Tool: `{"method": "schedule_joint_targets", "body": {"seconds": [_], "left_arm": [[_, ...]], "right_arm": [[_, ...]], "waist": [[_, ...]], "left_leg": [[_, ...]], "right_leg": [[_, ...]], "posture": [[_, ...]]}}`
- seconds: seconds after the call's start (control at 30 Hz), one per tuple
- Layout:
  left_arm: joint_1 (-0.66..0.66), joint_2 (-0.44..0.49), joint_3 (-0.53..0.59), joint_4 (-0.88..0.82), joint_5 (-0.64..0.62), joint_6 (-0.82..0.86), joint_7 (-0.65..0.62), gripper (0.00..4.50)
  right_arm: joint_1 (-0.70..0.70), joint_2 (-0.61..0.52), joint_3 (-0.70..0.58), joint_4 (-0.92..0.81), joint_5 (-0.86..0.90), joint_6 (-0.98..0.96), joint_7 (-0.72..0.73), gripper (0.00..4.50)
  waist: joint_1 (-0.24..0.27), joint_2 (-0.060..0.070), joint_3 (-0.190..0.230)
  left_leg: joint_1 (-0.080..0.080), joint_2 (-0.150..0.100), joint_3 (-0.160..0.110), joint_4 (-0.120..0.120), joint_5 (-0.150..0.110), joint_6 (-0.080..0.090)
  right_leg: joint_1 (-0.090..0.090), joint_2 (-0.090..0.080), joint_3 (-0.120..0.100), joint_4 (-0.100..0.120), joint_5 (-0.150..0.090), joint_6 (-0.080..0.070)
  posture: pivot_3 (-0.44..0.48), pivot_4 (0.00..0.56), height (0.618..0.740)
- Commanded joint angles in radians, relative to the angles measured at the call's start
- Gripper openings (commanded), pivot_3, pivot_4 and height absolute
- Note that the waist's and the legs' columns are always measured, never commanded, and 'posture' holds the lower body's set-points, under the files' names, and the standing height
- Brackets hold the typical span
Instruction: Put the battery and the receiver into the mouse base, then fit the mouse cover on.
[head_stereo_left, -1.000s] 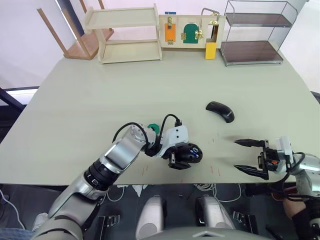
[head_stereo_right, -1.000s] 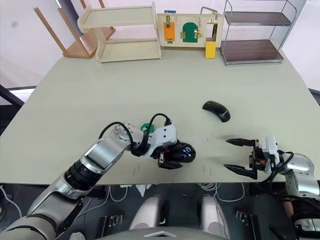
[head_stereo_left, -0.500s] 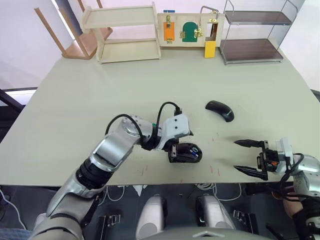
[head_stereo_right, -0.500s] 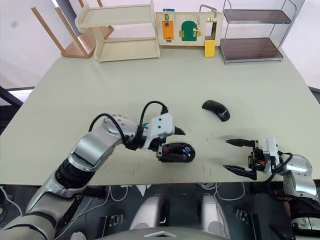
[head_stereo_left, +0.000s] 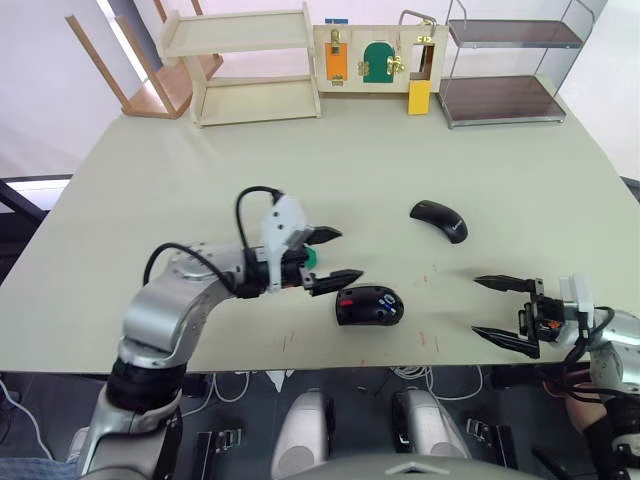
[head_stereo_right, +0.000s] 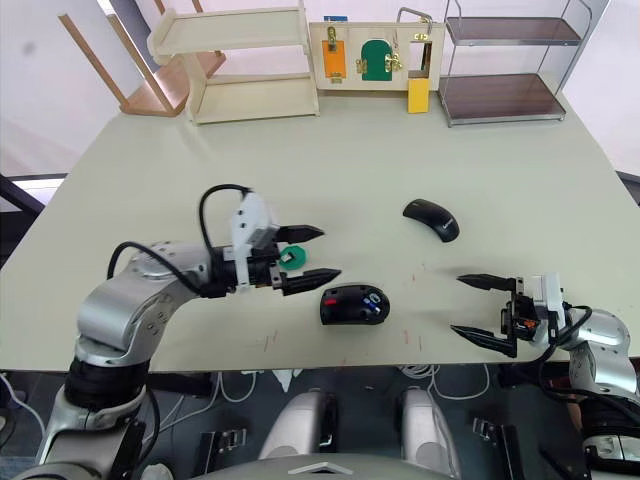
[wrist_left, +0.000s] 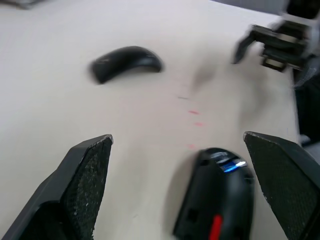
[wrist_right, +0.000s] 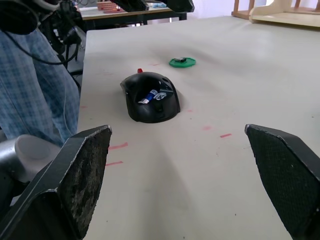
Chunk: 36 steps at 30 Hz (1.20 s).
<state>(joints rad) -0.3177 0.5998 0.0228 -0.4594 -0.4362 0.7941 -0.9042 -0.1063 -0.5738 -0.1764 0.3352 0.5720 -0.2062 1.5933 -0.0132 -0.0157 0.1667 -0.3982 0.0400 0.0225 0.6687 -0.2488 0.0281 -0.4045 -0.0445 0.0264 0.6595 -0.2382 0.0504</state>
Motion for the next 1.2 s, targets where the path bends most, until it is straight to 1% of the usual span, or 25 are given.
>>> {"method": "schedule_joint_targets", "body": {"seconds": [0.03,0.1,0.27,0.4,0.57,0.6,0.63,0.67,0.7,0.73,0.97,1.07,1.2], "left_arm": [[0.043,0.02,0.051,0.015,0.005,-0.128,-0.006,4.47],[0.075,0.035,0.062,0.051,0.009,-0.194,-0.028,4.47],[0.115,0.077,0.085,0.188,0.053,-0.349,-0.057,4.47],[0.123,0.092,0.096,0.252,0.037,-0.373,-0.072,4.47],[0.091,0.105,0.107,0.375,0.027,-0.4,-0.11,4.47],[0.085,0.108,0.105,0.395,0.032,-0.408,-0.119,4.23],[0.08,0.11,0.102,0.408,0.036,-0.415,-0.124,3.87],[0.077,0.112,0.1,0.416,0.038,-0.42,-0.129,3.73],[0.074,0.113,0.098,0.422,0.04,-0.426,-0.131,3.19],[0.069,0.111,0.096,0.429,0.047,-0.433,-0.125,2.82],[0.035,0.084,0.063,0.457,0.061,-0.431,-0.115,2.82],[0.02,0.078,0.051,0.469,0.062,-0.431,-0.119,2.82],[0.003,0.057,0.03,0.473,0.076,-0.438,-0.097,2.82]], "right_arm": [[-0.012,-0.007,-0.027,-0.01,0.023,-0.003,0.006,4.5],[-0.015,-0.005,-0.026,-0.01,0.023,-0.001,0.006,4.5],[-0.023,-0.004,-0.026,-0.007,0.022,0.001,0.004,4.5],[-0.016,-0.005,-0.027,-0.014,0.023,0.003,0.0,4.5],[-0.015,0.0,-0.025,-0.022,0.023,0.006,-0.012,4.5],[-0.014,0.001,-0.025,-0.024,0.023,0.005,-0.015,4.5],[-0.014,0.002,-0.025,-0.026,0.023,0.005,-0.017,4.5],[-0.013,0.003,-0.025,-0.027,0.023,0.005,-0.019,4.5],[-0.013,0.003,-0.025,-0.028,0.023,0.005,-0.021,4.5],[-0.013,0.004,-0.025,-0.03,0.023,0.005,-0.023,4.5],[-0.014,-0.01,-0.037,-0.022,0.033,0.01,-0.022,4.5],[-0.021,-0.011,-0.038,-0.027,0.038,0.019,-0.031,4.5],[-0.053,-0.02,-0.058,0.032,0.036,0.0,-0.021,4.5]], "waist": [[0.001,0.0,0.0],[0.002,0.0,0.0],[0.002,0.0,0.0],[0.003,0.0,0.0],[0.002,0.0,0.0],[0.002,0.0,0.0],[0.002,0.0,0.0],[0.002,0.0,0.0],[0.002,0.0,0.0],[0.002,0.0,0.0],[0.003,0.0,0.0],[0.002,0.0,0.0],[0.001,0.0,0.0]], "left_leg": [[0.0,0.0,0.0,0.0,0.0,0.0],[0.0,0.0,0.001,0.0,0.0,0.0],[0.0,0.0,0.001,0.0,0.0,0.0],[0.0,0.0,0.001,0.0,0.0,0.0],[0.0,0.0,0.001,0.0,0.0,0.0],[0.0,-0.001,0.002,0.0,0.0,0.0],[0.0,-0.001,0.002,0.0,0.0,0.0],[0.0,0.0,0.002,0.0,0.0,0.0],[0.0,0.0,0.002,0.0,0.0,0.0],[0.0,-0.001,0.003,0.0,0.0,0.0],[-0.001,-0.001,0.003,0.0,0.0,0.0],[-0.001,-0.001,0.003,0.0,0.0,0.0],[-0.001,-0.001,0.003,0.0,0.0,0.0]], "right_leg": [[0.0,0.0,0.0,0.0,0.0,0.0],[0.0,0.0,0.0,0.0,-0.002,-0.003],[0.0,-0.001,0.0,0.0,-0.002,-0.004],[0.0,-0.001,0.0,0.0,-0.002,-0.004],[0.0,-0.002,0.0,0.0,-0.002,-0.003],[0.0,-0.002,-0.001,0.0,-0.002,-0.003],[0.0,-0.002,-0.001,0.0,-0.002,-0.003],[0.0,-0.002,-0.001,0.0,-0.002,-0.003],[0.0,-0.002,-0.001,0.0,-0.002,-0.003],[0.0,-0.002,-0.001,0.0,-0.002,-0.003],[0.0,-0.002,-0.001,0.0,-0.002,-0.003],[0.0,-0.002,0.0,0.0,0.0,0.0],[0.0,-0.002,-0.001,0.0,0.0,0.0]], "posture": [[0.0,0.15,0.74],[0.0,0.15,0.74],[0.0,0.15,0.74],[0.0,0.15,0.74],[0.0,0.15,0.74],[0.0,0.15,0.74],[0.0,0.15,0.74],[0.0,0.15,0.74],[0.0,0.15,0.74],[0.0,0.15,0.74],[0.0,0.15,0.74],[0.0,0.15,0.74],[0.0,0.15,0.74]]}}
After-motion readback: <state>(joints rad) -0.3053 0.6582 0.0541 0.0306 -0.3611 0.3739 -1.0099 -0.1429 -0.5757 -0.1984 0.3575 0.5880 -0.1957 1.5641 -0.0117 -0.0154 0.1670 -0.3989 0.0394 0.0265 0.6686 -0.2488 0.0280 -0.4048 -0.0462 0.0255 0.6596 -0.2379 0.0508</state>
